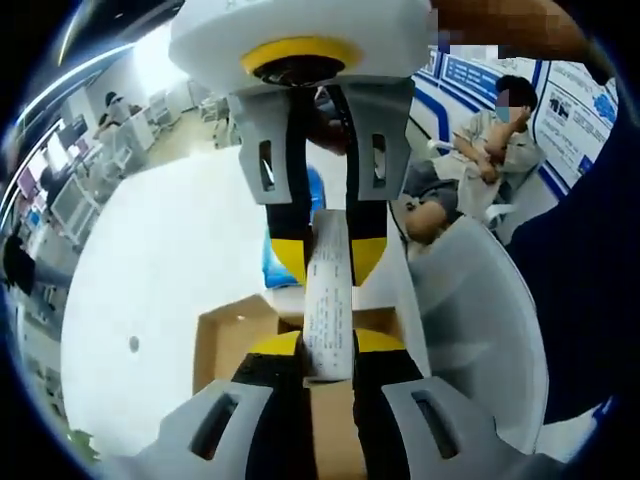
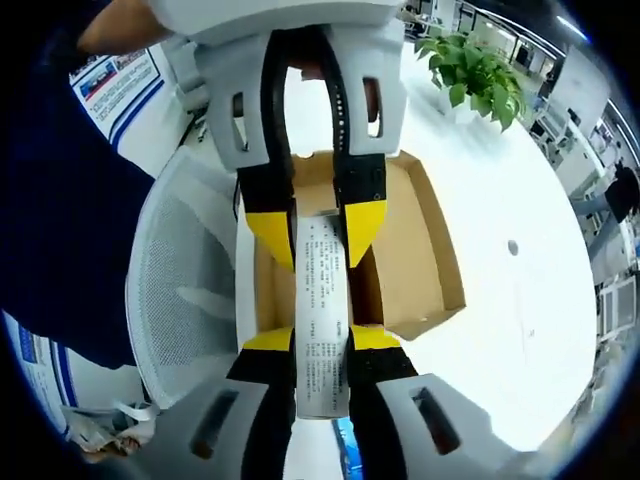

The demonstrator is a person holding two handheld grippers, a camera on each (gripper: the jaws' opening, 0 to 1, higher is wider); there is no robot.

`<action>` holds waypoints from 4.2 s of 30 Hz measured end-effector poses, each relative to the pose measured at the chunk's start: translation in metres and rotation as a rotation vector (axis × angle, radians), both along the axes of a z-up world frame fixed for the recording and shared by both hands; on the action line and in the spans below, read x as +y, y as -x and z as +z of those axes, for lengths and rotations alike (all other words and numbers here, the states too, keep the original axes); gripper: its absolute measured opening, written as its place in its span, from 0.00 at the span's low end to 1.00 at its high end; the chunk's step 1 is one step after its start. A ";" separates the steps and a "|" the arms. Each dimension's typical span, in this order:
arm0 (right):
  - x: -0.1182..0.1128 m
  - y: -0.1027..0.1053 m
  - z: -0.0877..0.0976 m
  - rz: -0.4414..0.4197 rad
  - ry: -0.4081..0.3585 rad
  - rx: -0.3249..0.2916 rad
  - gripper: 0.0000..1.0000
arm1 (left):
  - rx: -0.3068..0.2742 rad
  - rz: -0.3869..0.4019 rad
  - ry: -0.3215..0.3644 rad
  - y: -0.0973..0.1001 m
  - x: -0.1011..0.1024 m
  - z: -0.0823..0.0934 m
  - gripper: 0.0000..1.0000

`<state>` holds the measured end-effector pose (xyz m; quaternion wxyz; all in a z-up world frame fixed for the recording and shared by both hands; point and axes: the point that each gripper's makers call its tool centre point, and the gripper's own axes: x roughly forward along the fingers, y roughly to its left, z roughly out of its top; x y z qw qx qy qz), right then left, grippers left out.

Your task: Operate the shoe box by opening the lid, removing the specified soft item, and placing it in the target area until the item is outside and the box remains undamaged.

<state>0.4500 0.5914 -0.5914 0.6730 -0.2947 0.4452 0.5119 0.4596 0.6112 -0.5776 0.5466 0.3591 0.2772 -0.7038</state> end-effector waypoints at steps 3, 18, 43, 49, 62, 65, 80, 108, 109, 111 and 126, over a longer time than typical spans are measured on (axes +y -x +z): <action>-0.020 0.003 -0.002 -0.003 0.004 0.006 0.16 | 0.001 -0.004 -0.002 0.003 -0.017 -0.001 0.15; -0.086 0.003 -0.018 -0.013 -0.005 0.040 0.16 | 0.038 -0.009 -0.018 0.002 -0.086 -0.019 0.16; -0.171 0.001 -0.030 -0.038 -0.025 0.054 0.16 | 0.053 -0.021 -0.025 -0.001 -0.173 -0.030 0.16; -0.194 0.002 -0.035 -0.056 -0.028 0.061 0.16 | 0.057 -0.037 -0.025 -0.001 -0.194 -0.035 0.16; -0.243 -0.001 -0.051 -0.071 -0.017 0.082 0.16 | 0.070 -0.048 -0.016 -0.003 -0.242 -0.051 0.16; -0.251 -0.001 -0.057 -0.070 -0.015 0.093 0.16 | 0.076 -0.048 -0.015 -0.004 -0.252 -0.057 0.16; -0.288 -0.012 -0.077 -0.070 -0.011 0.119 0.16 | 0.087 -0.030 0.016 -0.014 -0.288 -0.077 0.16; -0.321 -0.056 -0.116 -0.003 0.023 0.113 0.16 | 0.105 0.038 0.024 -0.056 -0.320 -0.116 0.16; -0.322 -0.057 -0.118 -0.001 0.021 0.111 0.16 | 0.099 0.039 0.023 -0.057 -0.320 -0.117 0.16; -0.322 -0.058 -0.123 0.003 0.021 0.118 0.17 | 0.102 0.042 0.021 -0.058 -0.321 -0.122 0.16; -0.321 -0.063 -0.154 0.051 0.030 0.094 0.17 | 0.095 0.061 0.012 -0.062 -0.319 -0.155 0.17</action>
